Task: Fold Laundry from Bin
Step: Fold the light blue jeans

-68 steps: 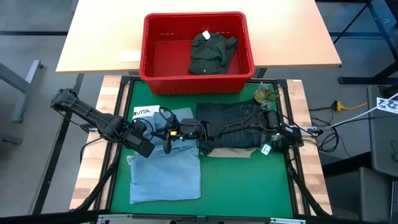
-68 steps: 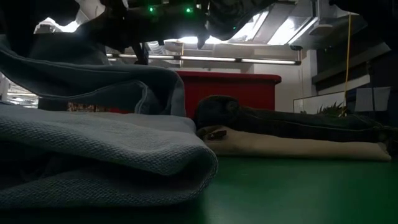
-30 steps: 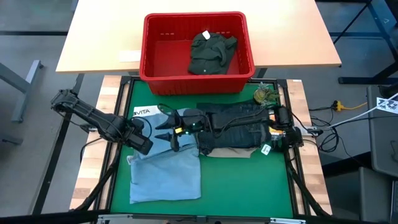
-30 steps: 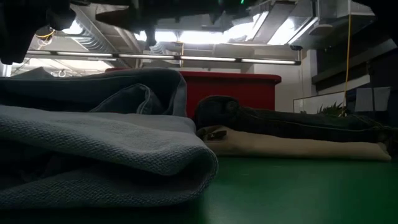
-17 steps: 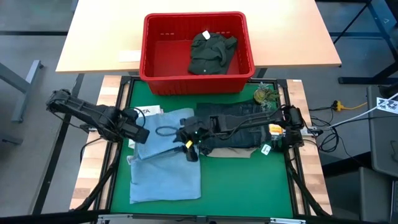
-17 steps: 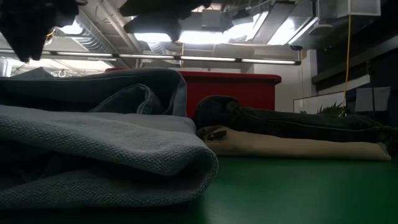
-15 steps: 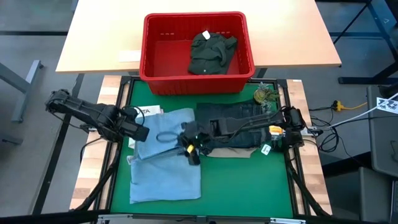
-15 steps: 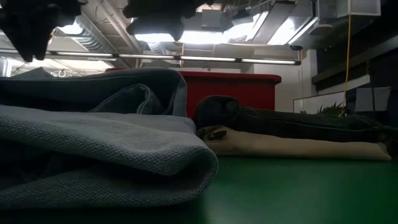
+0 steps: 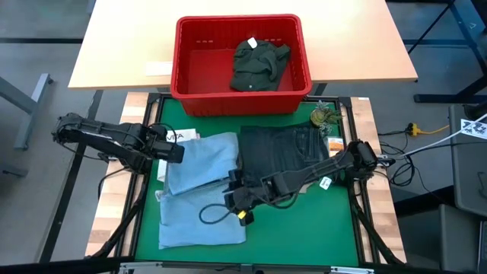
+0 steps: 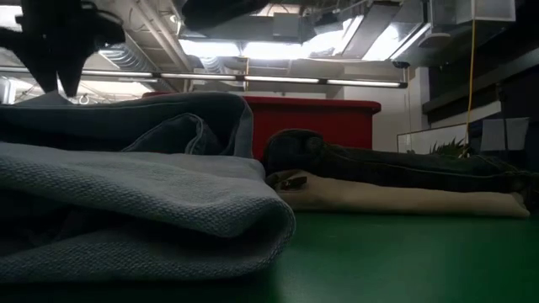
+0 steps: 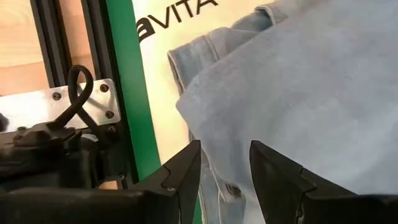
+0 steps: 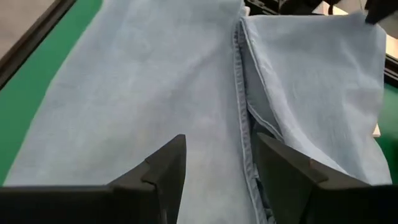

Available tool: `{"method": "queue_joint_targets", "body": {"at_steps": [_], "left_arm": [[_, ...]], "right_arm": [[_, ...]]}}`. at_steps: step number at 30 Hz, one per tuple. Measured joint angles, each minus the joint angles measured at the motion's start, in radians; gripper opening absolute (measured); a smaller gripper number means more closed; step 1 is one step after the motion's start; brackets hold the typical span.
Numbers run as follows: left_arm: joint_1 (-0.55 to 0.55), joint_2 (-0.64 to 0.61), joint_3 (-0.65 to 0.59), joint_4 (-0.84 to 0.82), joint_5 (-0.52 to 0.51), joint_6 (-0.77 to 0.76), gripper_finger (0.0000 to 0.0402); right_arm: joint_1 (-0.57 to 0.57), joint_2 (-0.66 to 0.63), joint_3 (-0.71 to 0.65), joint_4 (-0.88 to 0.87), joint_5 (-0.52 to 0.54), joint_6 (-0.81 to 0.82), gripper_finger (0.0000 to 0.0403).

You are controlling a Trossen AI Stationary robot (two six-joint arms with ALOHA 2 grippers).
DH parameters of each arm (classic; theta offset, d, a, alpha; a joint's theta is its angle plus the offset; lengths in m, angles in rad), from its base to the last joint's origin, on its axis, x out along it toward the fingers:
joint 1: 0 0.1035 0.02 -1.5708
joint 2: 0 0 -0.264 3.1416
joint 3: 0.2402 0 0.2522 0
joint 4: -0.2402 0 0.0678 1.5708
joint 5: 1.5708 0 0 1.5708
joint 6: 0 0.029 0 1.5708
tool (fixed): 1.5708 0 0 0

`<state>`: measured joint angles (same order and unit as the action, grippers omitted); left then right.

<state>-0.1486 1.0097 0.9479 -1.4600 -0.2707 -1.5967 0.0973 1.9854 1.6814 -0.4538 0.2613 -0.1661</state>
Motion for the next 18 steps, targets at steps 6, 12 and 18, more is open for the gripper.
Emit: {"method": "queue_joint_targets", "body": {"at_steps": [6, 12, 18], "left_arm": [[0.055, -0.005, -0.088, 0.087, 0.001, 0.009, 0.0132], [0.094, -0.004, -0.12, 0.122, 0.001, 0.086, 0.0126], [0.12, -0.005, -0.124, 0.136, -0.005, 0.164, 0.0054]], "right_arm": [[0.009, 0.0, 0.0, 0.0, -0.01, 0.0, 0.0188], [0.008, 0.001, 0.0, 0.001, -0.009, 0.002, 0.0188], [0.008, 0.001, -0.023, 0.0, -0.009, 0.003, 0.0188]]}}
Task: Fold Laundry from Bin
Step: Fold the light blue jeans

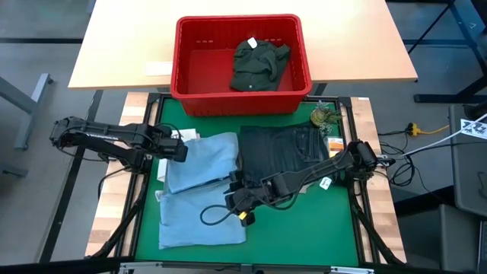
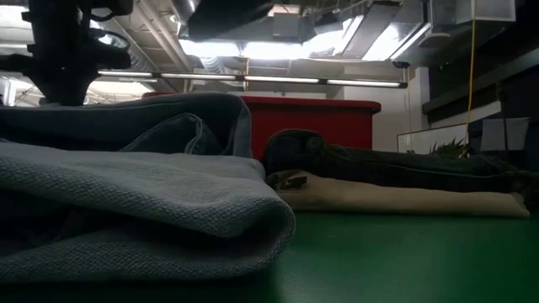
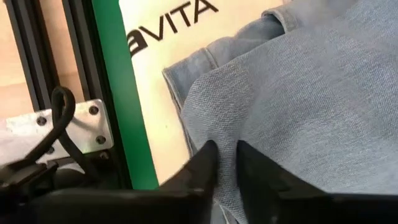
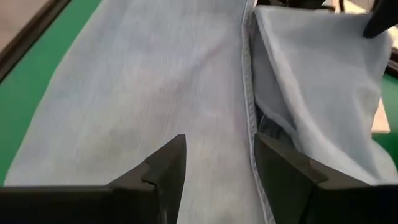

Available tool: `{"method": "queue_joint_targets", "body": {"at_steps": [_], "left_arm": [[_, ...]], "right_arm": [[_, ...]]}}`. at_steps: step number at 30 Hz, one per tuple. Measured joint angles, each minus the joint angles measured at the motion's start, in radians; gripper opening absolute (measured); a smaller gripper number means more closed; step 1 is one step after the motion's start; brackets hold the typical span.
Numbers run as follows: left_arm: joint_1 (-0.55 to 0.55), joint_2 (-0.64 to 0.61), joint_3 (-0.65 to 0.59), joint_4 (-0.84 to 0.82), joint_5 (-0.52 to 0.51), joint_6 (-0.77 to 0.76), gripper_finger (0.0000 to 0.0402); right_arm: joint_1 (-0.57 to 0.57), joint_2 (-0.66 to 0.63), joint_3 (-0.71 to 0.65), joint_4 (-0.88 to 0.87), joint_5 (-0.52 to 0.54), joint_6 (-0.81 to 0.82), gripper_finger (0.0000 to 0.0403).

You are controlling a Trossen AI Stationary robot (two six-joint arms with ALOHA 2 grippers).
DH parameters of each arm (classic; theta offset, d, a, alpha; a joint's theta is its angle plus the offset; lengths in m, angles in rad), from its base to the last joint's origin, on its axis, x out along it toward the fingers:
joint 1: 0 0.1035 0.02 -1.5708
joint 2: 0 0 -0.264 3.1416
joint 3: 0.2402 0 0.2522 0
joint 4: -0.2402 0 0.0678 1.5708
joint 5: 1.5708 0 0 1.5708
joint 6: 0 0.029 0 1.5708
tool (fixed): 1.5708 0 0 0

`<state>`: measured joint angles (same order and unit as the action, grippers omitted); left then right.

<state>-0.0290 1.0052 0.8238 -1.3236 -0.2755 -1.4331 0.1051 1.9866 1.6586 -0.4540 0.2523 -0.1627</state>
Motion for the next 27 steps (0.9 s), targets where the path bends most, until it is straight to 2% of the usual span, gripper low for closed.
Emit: {"method": "queue_joint_targets", "body": {"at_steps": [2, 4, 11, 13, 18, 22, 24, 27], "left_arm": [[0.008, 0.0, 0.0, 0.0, -0.009, 0.016, 0.002], [0.016, 0.0, 0.0, -0.001, -0.022, 0.032, 0.0009], [0.067, 0.0, 0.0, -0.003, -0.053, 0.13, 0.0006], [0.087, 0.0, 0.0, -0.003, -0.057, 0.155, 0.0005], [0.13, 0.0, 0.0, -0.002, -0.057, 0.21, 0.0006], [0.148, 0.0, 0.0, -0.002, -0.057, 0.215, 0.0006], [0.149, 0.0, 0.0, -0.002, -0.057, 0.216, 0.0006], [0.149, 0.001, 0.0, -0.001, -0.056, 0.216, 0.0006]], "right_arm": [[0.0, 0.0, -0.014, -0.001, 0.0, 0.0, 0.0188], [-0.001, 0.0, -0.027, 0.001, 0.013, 0.001, 0.0188], [-0.001, 0.001, -0.079, 0.062, 0.165, 0.048, 0.0188], [-0.001, 0.001, -0.106, 0.101, 0.179, 0.058, 0.0188], [-0.001, 0.002, -0.19, 0.282, 0.187, 0.062, 0.0188], [-0.001, 0.013, -0.241, 0.448, 0.278, 0.121, 0.0188], [-0.001, 0.02, -0.254, 0.447, 0.333, 0.161, 0.0188], [-0.001, 0.043, -0.253, 0.45, 0.341, 0.226, 0.0188]]}}
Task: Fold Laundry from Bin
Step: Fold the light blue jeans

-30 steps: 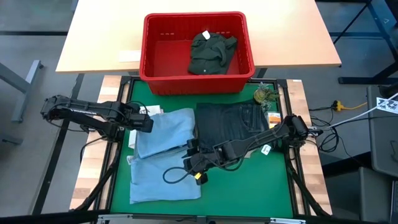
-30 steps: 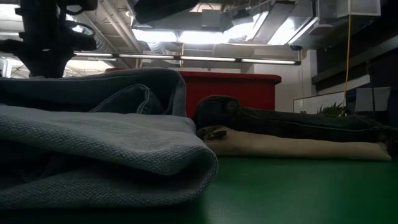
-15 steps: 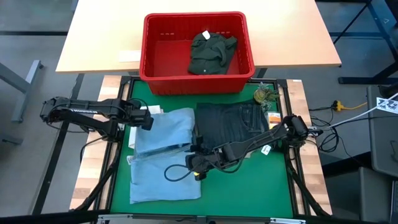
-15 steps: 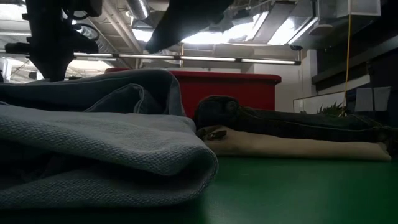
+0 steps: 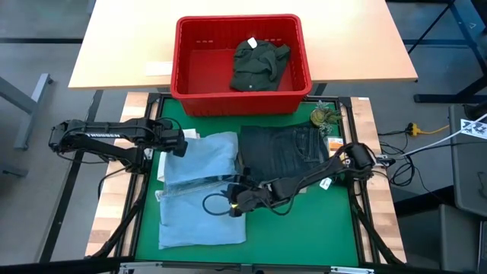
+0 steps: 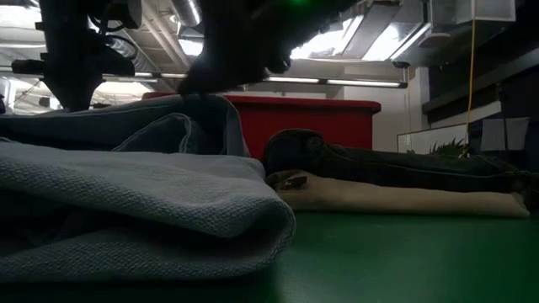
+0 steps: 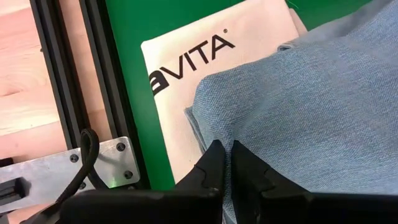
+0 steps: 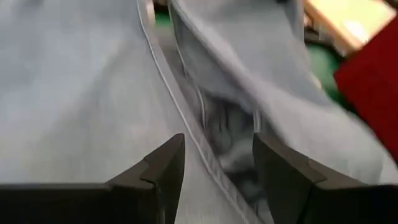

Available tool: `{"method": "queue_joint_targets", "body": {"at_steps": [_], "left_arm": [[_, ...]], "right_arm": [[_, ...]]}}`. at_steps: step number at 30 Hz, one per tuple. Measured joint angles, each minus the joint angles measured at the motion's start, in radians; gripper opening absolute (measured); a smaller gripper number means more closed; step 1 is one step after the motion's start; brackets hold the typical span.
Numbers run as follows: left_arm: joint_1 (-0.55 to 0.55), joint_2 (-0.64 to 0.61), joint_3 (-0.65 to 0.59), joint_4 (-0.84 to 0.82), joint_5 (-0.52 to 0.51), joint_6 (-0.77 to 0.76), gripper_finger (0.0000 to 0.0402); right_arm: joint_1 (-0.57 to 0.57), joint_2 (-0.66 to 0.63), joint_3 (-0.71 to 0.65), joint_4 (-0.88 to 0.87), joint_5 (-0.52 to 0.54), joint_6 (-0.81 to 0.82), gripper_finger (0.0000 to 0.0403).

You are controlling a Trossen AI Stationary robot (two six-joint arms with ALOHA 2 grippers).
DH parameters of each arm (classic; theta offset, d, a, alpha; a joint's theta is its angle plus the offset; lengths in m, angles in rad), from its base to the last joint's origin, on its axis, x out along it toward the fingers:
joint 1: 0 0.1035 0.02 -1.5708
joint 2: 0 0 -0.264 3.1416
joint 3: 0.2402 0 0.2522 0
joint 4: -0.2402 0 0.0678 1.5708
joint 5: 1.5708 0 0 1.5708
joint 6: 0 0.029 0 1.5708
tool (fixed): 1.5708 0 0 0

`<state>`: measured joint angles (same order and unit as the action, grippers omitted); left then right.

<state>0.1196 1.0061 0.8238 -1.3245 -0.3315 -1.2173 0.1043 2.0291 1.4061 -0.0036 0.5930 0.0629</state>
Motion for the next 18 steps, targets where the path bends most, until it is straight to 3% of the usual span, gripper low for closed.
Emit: {"method": "queue_joint_targets", "body": {"at_steps": [9, 18], "left_arm": [[0.0, -0.001, 0.0, 0.005, 0.002, 0.0, 0.0006], [0.0, 0.0, 0.0, 0.009, 0.006, 0.0, 0.0006]], "right_arm": [[-0.021, 0.089, 0.0, 0.086, 0.104, 0.092, 0.0188], [-0.081, 0.146, 0.002, 0.15, 0.133, 0.206, 0.0188]]}}
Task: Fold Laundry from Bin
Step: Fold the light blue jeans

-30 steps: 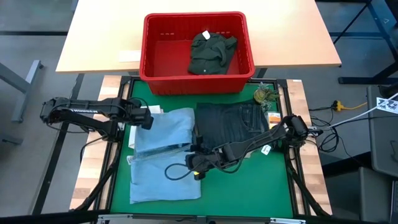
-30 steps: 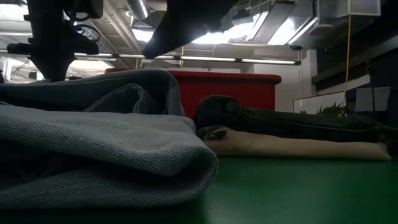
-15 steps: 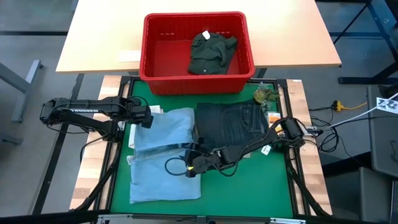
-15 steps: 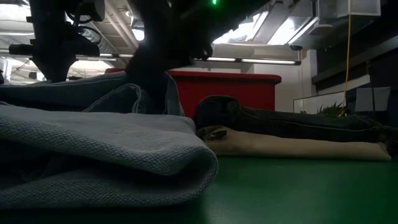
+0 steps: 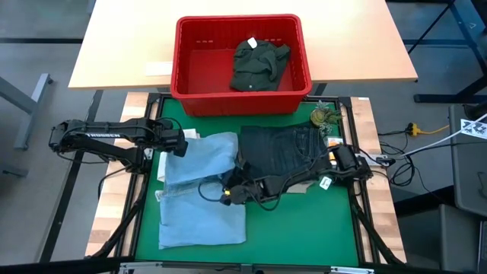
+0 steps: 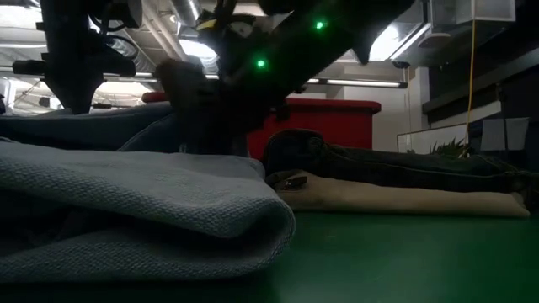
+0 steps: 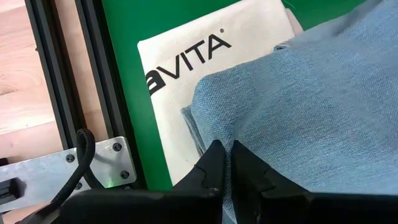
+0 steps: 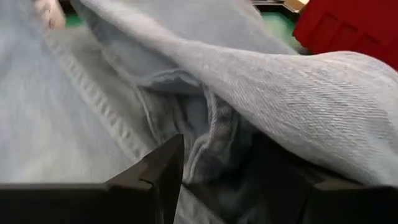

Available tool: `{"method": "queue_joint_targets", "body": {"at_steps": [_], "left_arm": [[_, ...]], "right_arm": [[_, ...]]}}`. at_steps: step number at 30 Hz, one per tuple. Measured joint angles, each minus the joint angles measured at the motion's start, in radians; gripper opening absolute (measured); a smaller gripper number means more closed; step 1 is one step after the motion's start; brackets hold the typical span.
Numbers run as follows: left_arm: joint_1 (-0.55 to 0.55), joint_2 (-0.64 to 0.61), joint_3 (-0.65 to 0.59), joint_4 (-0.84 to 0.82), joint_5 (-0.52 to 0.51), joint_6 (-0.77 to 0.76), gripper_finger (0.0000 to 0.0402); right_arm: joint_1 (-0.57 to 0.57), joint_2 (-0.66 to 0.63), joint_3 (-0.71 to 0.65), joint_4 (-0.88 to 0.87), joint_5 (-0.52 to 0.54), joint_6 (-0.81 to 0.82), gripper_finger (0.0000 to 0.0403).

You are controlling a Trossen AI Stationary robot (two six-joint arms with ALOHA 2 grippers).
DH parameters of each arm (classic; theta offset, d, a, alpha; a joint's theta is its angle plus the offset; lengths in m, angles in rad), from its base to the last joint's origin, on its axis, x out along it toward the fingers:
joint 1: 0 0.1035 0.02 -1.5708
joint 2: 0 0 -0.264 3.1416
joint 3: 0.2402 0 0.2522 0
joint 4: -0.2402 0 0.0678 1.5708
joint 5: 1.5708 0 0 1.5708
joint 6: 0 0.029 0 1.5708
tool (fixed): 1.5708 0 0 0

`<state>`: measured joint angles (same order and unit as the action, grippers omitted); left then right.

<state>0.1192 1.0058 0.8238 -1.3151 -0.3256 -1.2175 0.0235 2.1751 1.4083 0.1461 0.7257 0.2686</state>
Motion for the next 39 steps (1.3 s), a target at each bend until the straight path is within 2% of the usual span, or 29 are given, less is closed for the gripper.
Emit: {"method": "queue_joint_targets", "body": {"at_steps": [6, 9, 12, 16, 17, 21, 25, 31, 39], "left_arm": [[0.0, 0.0, 0.0, 0.0, 0.002, 0.0, 0.0007], [0.0, 0.0, 0.0, 0.0, 0.002, 0.007, 0.0007], [0.0, 0.0, 0.0, -0.001, 0.002, 0.034, 0.0007], [0.0, 0.0, 0.0, -0.007, 0.001, 0.035, 0.0007], [0.0, 0.0, 0.0, -0.013, 0.002, 0.035, 0.0007], [0.0, 0.0, 0.0, -0.044, 0.001, 0.036, 0.0007], [0.0, 0.0, 0.0, -0.045, 0.001, 0.035, 0.0007], [0.0, 0.0, 0.0, -0.045, 0.001, 0.04, 0.0007], [0.0, 0.0, 0.0, -0.047, -0.005, 0.05, 0.0007]], "right_arm": [[-0.02, 0.022, -0.001, -0.011, -0.004, 0.072, 0.0185], [-0.019, 0.022, -0.001, -0.025, 0.003, 0.073, 0.0164], [-0.019, 0.022, -0.001, -0.046, 0.033, 0.063, 0.0117], [-0.018, 0.022, -0.001, -0.045, 0.042, -0.019, 0.0027], [-0.018, 0.022, -0.001, -0.046, 0.042, -0.05, 0.0016], [-0.01, 0.015, -0.001, -0.089, 0.045, -0.138, 0.0028], [-0.01, 0.01, 0.012, -0.14, 0.057, -0.143, 0.0025], [-0.011, 0.01, 0.021, -0.161, -0.05, -0.145, 0.001], [-0.01, 0.009, 0.173, -0.612, -0.006, -0.172, 0.0007]]}}
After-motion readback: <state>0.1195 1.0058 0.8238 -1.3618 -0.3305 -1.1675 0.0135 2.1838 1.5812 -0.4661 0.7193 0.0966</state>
